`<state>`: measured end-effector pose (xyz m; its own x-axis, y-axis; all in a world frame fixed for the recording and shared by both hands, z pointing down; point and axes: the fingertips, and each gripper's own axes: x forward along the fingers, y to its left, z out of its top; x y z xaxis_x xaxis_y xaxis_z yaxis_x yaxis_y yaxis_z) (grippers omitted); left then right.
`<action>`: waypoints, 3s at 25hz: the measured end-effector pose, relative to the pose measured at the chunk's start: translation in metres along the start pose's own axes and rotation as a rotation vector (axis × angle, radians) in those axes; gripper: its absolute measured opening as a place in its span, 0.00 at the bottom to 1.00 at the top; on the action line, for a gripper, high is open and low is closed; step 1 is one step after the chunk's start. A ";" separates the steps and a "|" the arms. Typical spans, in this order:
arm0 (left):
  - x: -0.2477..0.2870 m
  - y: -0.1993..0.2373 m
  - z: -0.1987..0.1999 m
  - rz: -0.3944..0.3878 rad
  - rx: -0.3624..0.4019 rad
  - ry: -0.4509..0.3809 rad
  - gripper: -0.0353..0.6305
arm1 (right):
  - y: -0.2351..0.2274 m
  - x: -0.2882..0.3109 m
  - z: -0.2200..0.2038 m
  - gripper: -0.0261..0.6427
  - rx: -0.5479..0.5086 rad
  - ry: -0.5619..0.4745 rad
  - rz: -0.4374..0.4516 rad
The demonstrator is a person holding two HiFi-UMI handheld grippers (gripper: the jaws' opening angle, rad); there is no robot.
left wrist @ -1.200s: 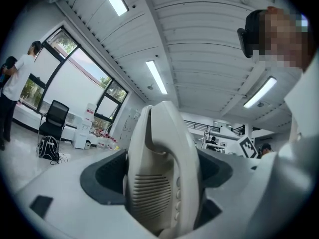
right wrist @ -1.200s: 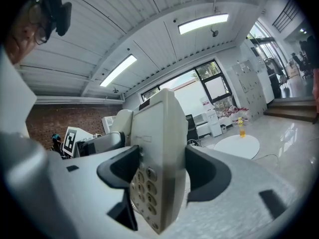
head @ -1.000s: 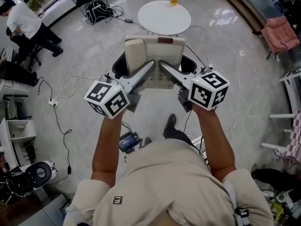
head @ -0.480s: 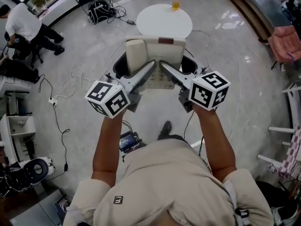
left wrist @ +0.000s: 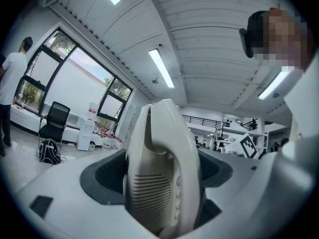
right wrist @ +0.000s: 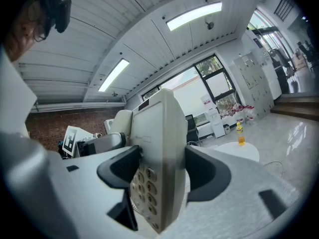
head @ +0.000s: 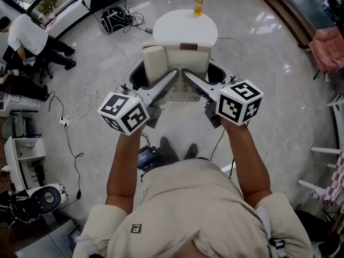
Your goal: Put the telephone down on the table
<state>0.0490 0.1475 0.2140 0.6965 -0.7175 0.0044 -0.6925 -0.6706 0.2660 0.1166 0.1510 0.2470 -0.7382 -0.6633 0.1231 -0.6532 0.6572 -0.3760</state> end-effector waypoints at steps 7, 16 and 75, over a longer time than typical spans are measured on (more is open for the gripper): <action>0.032 0.016 0.001 -0.051 -0.005 0.012 0.64 | -0.028 0.012 0.010 0.44 0.000 -0.012 -0.055; 0.094 0.054 0.012 -0.158 -0.028 0.024 0.64 | -0.079 0.044 0.038 0.44 -0.004 -0.031 -0.160; 0.242 0.351 0.071 -0.052 -0.082 0.041 0.63 | -0.225 0.343 0.121 0.44 -0.012 0.097 -0.070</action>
<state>-0.0389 -0.2747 0.2401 0.7395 -0.6726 0.0274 -0.6385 -0.6879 0.3451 0.0303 -0.2678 0.2626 -0.7031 -0.6704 0.2372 -0.7053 0.6149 -0.3526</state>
